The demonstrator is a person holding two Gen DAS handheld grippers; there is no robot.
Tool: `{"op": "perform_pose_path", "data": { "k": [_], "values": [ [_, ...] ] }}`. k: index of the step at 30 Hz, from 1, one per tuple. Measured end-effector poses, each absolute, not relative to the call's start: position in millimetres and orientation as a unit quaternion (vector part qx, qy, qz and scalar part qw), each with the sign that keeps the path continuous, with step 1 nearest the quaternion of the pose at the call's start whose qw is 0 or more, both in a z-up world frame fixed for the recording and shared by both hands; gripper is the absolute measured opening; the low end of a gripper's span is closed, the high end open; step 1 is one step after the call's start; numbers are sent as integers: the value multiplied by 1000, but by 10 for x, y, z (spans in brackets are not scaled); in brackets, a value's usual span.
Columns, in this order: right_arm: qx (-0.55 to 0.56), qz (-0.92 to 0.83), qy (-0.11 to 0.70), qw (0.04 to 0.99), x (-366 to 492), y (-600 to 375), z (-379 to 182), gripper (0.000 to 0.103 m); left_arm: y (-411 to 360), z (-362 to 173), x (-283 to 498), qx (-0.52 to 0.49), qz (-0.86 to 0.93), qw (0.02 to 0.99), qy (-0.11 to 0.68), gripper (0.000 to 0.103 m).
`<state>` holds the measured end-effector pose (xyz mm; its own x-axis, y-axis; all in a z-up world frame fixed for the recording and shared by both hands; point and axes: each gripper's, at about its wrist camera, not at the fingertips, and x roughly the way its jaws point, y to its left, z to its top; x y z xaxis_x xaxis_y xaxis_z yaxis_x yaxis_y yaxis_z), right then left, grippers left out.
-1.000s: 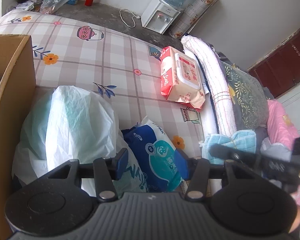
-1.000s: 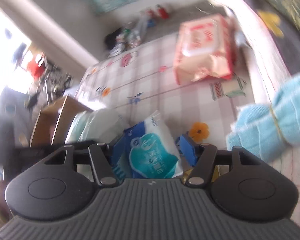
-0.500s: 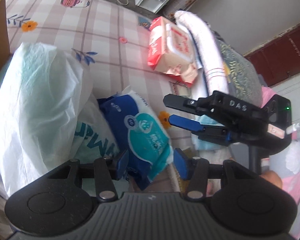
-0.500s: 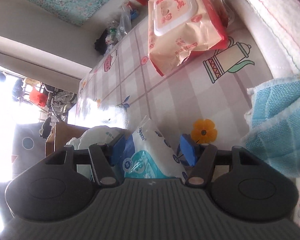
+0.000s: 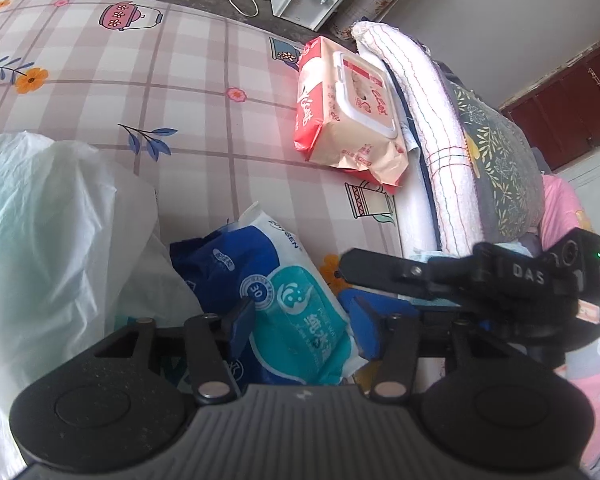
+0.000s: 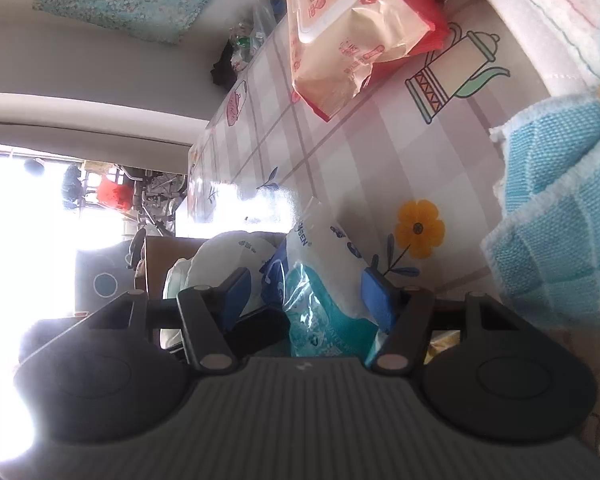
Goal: Organize soft objects
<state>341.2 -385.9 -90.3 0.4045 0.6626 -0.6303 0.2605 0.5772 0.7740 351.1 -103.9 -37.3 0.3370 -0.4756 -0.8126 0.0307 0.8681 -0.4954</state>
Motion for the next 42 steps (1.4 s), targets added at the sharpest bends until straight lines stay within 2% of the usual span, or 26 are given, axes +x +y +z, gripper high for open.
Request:
{"op": "perform_pose_path", "data": {
  "k": [7, 12, 17, 29, 35, 42],
  "values": [
    [416, 132, 533, 725, 3475, -3797, -952, 62, -958, -369, 3421, -168, -125, 798, 566, 53],
    [397, 136, 547, 725, 3546, -3663, -1012, 62, -926, -451, 3515, -189, -101, 781, 586, 53],
    [396, 136, 546, 725, 3496, -3715, -986, 62, -1015, -510, 3611, -189, -104, 777, 591, 59],
    [417, 104, 518, 740, 3317, -4017, -850, 61, -1243, -505, 3633, -181, -170, 788, 564, 62],
    [383, 94, 531, 750, 3352, -3926, -840, 61, -1277, -404, 3543, -94, -162, 807, 561, 65],
    [339, 99, 565, 746, 3423, -3719, -948, 59, -1486, -542, 3548, -55, -188, 786, 586, 71]
  ]
}}
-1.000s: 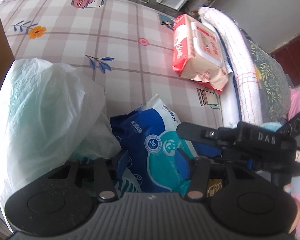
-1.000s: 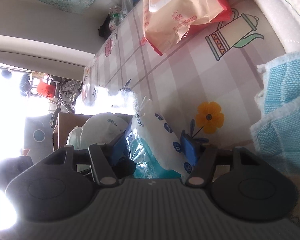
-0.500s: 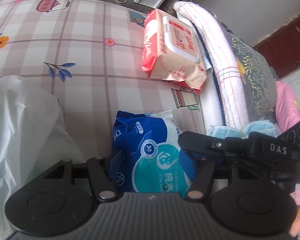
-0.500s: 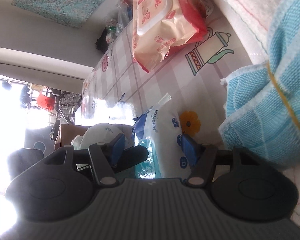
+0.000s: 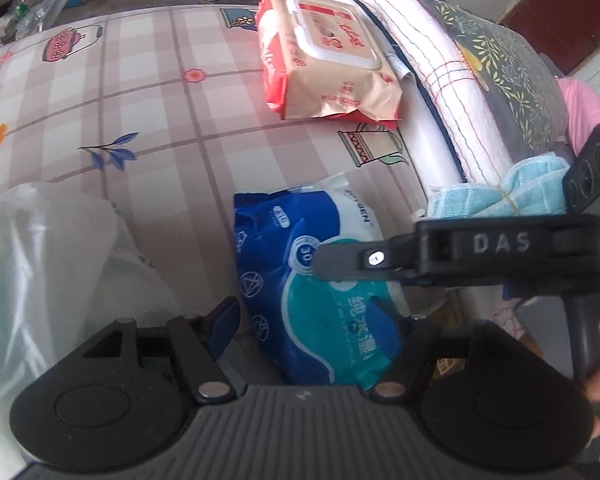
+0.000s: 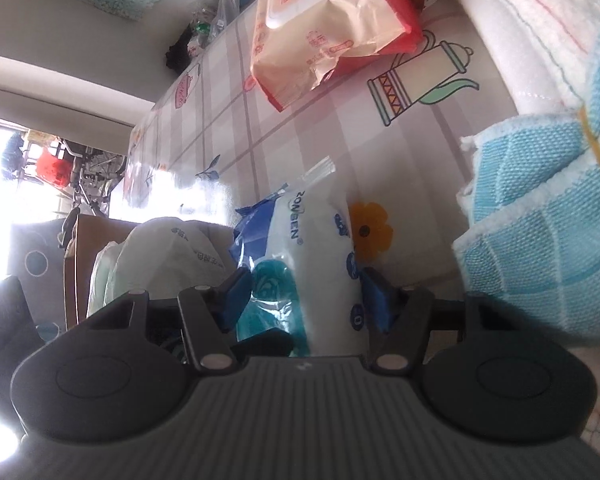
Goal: Organize soft objects
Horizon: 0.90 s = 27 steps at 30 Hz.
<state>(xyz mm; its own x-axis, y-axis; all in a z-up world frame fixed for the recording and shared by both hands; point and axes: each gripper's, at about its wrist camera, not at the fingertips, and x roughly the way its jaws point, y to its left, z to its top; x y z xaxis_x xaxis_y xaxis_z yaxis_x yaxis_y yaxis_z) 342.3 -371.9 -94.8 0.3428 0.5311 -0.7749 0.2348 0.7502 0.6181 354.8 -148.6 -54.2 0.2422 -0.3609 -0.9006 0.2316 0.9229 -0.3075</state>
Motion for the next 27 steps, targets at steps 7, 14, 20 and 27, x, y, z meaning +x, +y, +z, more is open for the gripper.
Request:
{"op": "perform_pose_path", "data": {
  "k": [7, 14, 20, 27],
  "values": [
    [317, 93, 554, 764, 3362, -3596, -841, 46, -1557, -458, 3507, -60, -192, 800, 565, 57],
    [309, 92, 529, 785, 3236, -3536, -580, 40, -1508, -222, 3342, -67, -196, 817, 538, 58],
    [299, 93, 495, 810, 3046, -3469, -161, 40, -1454, 153, 3102, -67, -202, 842, 496, 57],
    [274, 102, 452, 843, 2714, -3241, 514, 40, -1234, 683, 2724, -90, -205, 866, 447, 57]
  ]
}}
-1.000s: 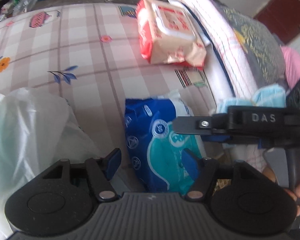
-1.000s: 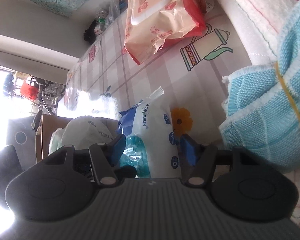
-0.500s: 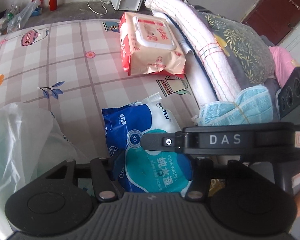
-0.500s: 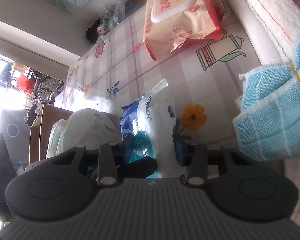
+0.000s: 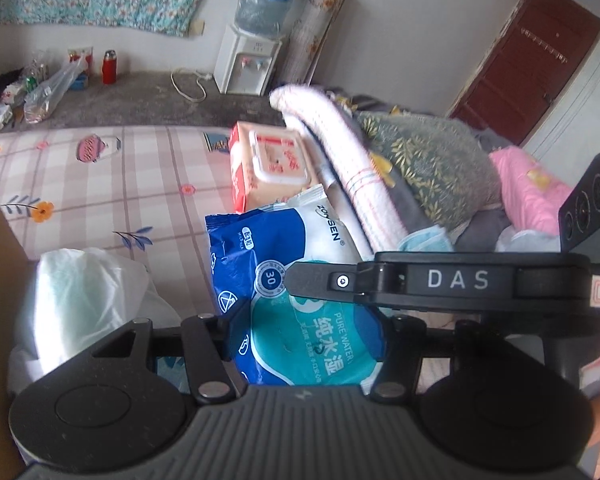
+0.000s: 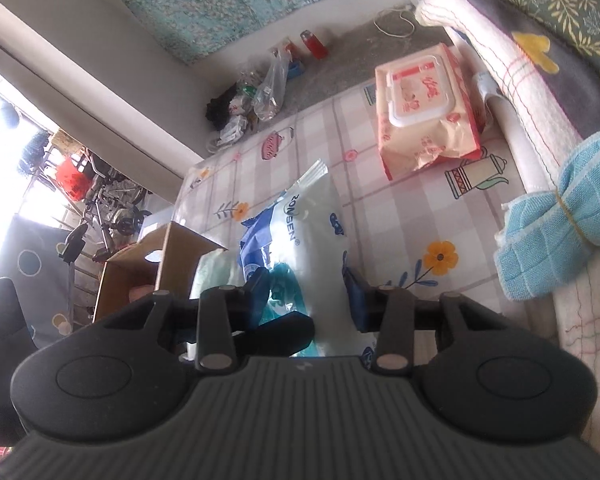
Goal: Organize soft objects
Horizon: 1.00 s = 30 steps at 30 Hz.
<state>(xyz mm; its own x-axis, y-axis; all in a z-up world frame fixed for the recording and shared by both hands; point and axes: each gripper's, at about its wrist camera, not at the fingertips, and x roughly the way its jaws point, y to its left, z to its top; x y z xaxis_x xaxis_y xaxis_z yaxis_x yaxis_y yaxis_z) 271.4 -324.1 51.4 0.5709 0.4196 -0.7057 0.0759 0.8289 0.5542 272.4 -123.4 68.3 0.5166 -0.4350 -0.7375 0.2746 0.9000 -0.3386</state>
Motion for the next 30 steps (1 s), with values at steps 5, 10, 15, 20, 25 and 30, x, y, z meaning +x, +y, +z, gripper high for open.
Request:
{"op": "perform_pose_path", "data": {
  "k": [5, 10, 15, 20, 25, 30],
  "values": [
    [266, 123, 430, 854, 2435, -2947, 885, 40, -965, 970, 2350, -108, -193, 883, 414, 58],
    [252, 157, 426, 855, 2244, -2437, 1134, 40, -477, 1152, 2015, -130, -175, 894, 393, 58],
    [244, 204, 434, 843, 2168, -1752, 1223, 40, 179, 1250, 1723, -144, -135, 902, 384, 58],
    [238, 250, 457, 820, 2166, -939, 1108, 41, 848, 1177, 1485, -158, -82, 904, 389, 58],
    [224, 269, 490, 798, 2179, -342, 754, 41, 1365, 855, 1368, -181, -45, 890, 415, 56],
    [173, 253, 507, 806, 2158, -1, 464, 41, 1607, 483, 1408, -197, -46, 873, 443, 56]
  ]
}}
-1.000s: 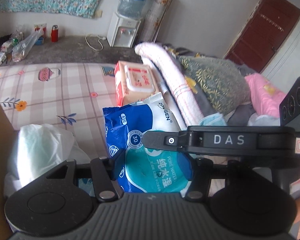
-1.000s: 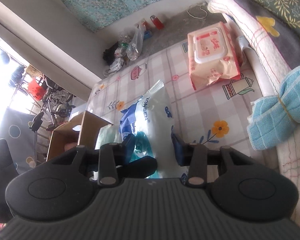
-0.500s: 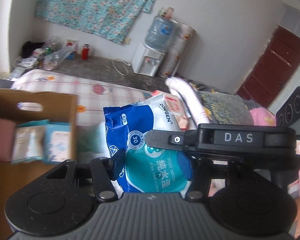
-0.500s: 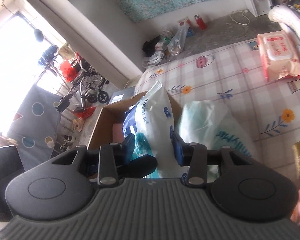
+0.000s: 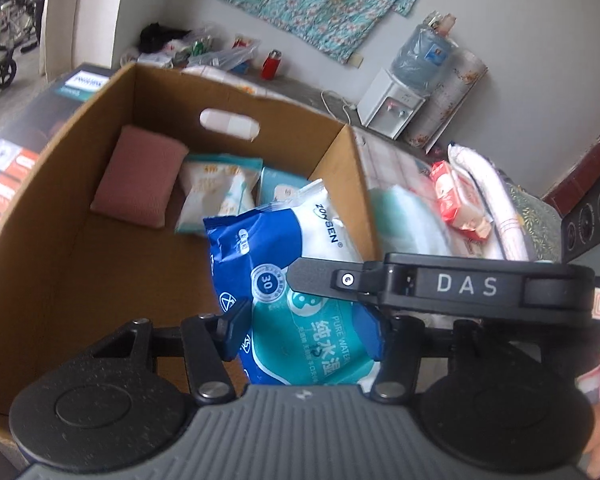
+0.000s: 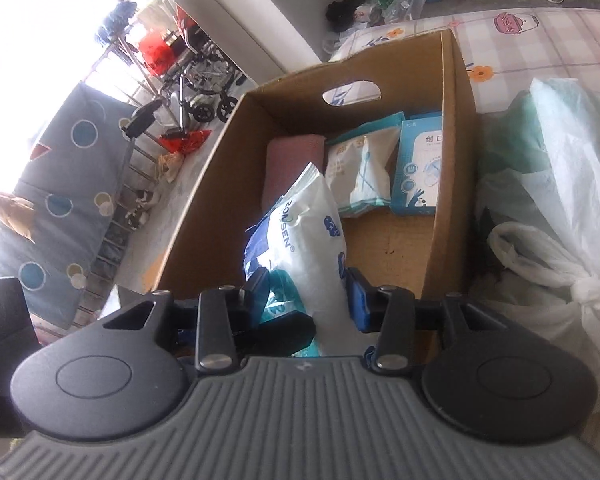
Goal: Organize soft objects
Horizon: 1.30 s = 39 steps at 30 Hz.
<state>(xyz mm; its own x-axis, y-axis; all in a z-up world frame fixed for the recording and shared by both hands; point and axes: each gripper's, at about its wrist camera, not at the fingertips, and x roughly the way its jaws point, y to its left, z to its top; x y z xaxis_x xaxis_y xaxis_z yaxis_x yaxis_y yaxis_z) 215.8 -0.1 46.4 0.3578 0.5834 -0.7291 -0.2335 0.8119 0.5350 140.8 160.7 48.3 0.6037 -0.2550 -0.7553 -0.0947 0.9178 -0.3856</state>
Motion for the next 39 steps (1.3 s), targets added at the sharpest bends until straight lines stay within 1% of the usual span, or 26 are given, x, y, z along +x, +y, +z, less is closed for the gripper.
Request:
{"op": "perform_pose_path", "data": {
  "k": [6, 8, 16, 20, 27, 34, 36, 38, 39],
  "values": [
    [99, 238, 474, 842, 2119, 95, 498, 41, 1643, 53, 1624, -176, -41, 847, 499, 56],
    [92, 238, 464, 848, 2156, 34, 539, 41, 1635, -24, 1660, -174, -38, 842, 508, 56],
    [132, 231, 455, 850, 2205, -320, 554, 41, 1650, -218, 1884, -166, -17, 822, 544, 57],
    [159, 228, 454, 846, 2177, -504, 493, 41, 1659, -269, 1951, -205, -22, 803, 559, 55],
    [202, 218, 445, 845, 2059, -837, 426, 41, 1493, -251, 2059, -187, -19, 816, 546, 54],
    [220, 204, 430, 851, 1902, -1158, 390, 42, 1417, -205, 2110, -170, -16, 826, 537, 56],
    [225, 206, 426, 852, 1851, -1237, 379, 43, 1379, -141, 2067, -157, -20, 840, 519, 62],
    [233, 206, 420, 852, 1793, -1321, 372, 45, 1354, -69, 1996, -148, -13, 853, 501, 81],
    [238, 203, 416, 854, 1743, -1367, 383, 46, 1358, -25, 1946, -148, -7, 860, 489, 82]
  ]
}}
